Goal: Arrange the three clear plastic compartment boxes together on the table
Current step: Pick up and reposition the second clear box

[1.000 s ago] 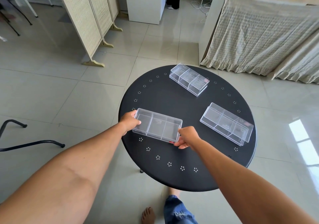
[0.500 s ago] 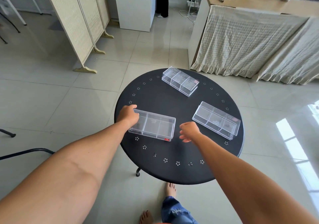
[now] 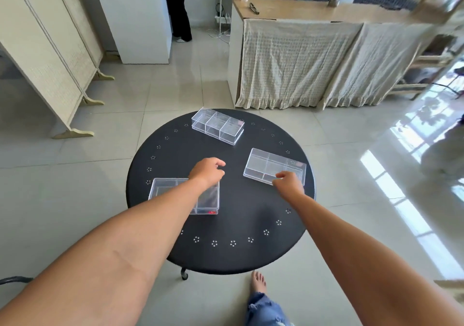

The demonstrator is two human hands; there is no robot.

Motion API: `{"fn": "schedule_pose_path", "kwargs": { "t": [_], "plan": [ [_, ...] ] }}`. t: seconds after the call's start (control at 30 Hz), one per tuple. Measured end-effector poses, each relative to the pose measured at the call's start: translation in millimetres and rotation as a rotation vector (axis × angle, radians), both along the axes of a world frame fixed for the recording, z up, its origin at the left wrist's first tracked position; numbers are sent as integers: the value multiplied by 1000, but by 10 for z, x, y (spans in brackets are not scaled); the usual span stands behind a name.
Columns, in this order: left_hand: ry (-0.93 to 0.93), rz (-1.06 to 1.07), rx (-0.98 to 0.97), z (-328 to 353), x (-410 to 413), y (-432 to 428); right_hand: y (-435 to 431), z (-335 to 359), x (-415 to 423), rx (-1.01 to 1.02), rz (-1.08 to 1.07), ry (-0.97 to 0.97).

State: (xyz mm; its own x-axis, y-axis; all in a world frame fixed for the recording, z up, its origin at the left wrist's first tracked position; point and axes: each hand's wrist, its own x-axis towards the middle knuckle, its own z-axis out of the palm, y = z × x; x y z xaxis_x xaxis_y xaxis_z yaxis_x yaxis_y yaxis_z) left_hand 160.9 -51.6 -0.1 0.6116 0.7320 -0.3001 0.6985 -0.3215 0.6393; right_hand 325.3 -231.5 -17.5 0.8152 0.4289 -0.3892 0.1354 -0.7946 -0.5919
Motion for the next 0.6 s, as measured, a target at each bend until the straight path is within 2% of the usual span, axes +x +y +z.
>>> {"fn": "schedule_pose_path", "kwargs": {
  "t": [0.1, 0.2, 0.33, 0.6],
  "plan": [
    [34, -81, -2, -93, 273, -81, -199, -79, 278, -40, -102, -51],
    [78, -145, -65, -207, 520, -155, -383, -196, 540, -53, -160, -23],
    [121, -190, -151, -381, 811, -205, -548, -381, 862, -53, -94, 124],
    [152, -135, -251, -671, 1115, -195, -569, -703, 1247, 45, 107, 213]
  ]
}}
